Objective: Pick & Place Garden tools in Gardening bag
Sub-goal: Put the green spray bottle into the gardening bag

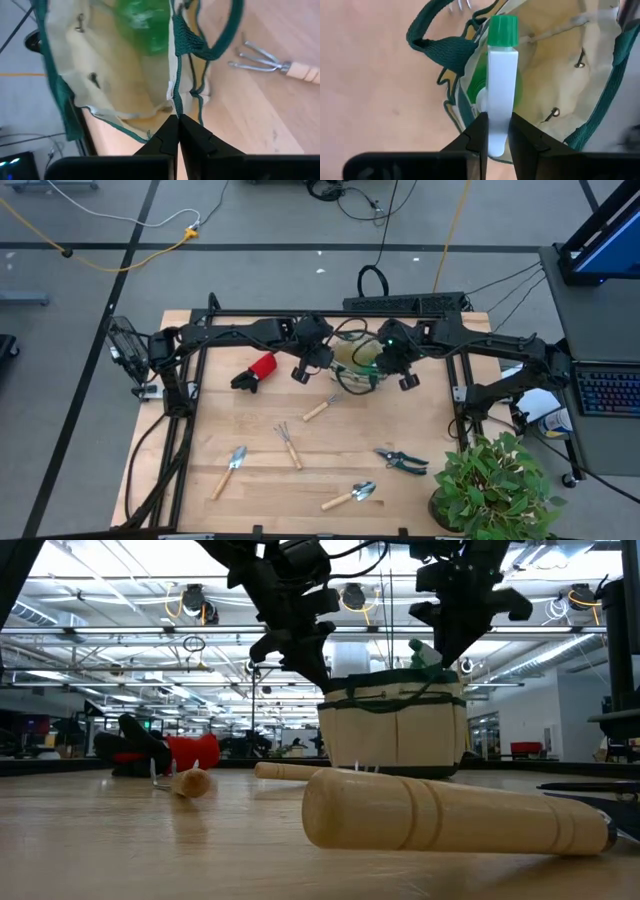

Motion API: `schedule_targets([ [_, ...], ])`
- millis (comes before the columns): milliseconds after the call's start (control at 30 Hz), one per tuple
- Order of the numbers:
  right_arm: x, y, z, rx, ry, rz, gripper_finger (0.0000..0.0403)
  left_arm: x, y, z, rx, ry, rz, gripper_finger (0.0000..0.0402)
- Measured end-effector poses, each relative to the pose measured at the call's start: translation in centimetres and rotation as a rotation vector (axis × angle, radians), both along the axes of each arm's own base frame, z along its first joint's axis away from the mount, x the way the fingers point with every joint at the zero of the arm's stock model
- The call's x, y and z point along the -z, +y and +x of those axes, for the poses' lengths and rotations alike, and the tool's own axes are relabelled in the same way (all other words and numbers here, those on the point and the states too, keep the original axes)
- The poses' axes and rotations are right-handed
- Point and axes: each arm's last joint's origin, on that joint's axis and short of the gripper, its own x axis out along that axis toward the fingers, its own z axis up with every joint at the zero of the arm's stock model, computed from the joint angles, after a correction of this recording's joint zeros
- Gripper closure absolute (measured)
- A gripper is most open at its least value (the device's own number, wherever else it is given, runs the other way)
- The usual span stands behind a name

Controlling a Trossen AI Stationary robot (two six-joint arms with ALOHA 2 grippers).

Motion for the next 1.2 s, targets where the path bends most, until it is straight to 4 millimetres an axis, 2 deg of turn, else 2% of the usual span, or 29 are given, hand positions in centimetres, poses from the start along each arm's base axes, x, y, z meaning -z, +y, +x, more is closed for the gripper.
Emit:
schedule_targets([
  [133,0.0,0.0,0.0,-0.157,0.042,-0.087,0.0353,0.0,0.1,0.0,-0.015,0.008,0.027,0.0397],
  [267,-0.1,0.0,0.1,-0.237,0.041,-0.124,0.0353,0.0,0.1,0.0,-0.006,0.01,0.036,0.0381],
  [467,-0.1,0.1,0.3,-0.245,0.003,-0.082,0.0353,0.0,0.1,0.0,-0.009,0.01,0.037,0.0384],
  [600,-0.1,0.0,0.6,-0.159,-0.046,-0.053,0.035,0.0,0.1,0.0,-0.023,0.007,0.027,0.0391],
  [833,1.9,0.0,0.6,-0.087,-0.048,-0.025,0.0319,0.3,0.0,-0.5,0.002,0.07,0.025,0.0386],
  [933,2.8,0.2,0.3,-0.152,-0.005,-0.051,0.0315,0.3,0.0,-1.1,0.008,0.111,0.014,0.0393],
  [1033,2.7,0.1,0.0,-0.174,0.017,-0.134,0.0323,0.1,0.2,-1.3,-0.002,0.112,0.011,0.0397],
  [1200,2.3,-0.3,0.9,-0.133,-0.075,-0.192,0.0333,-0.5,0.8,-1.3,-0.017,0.066,0.018,0.0379],
])
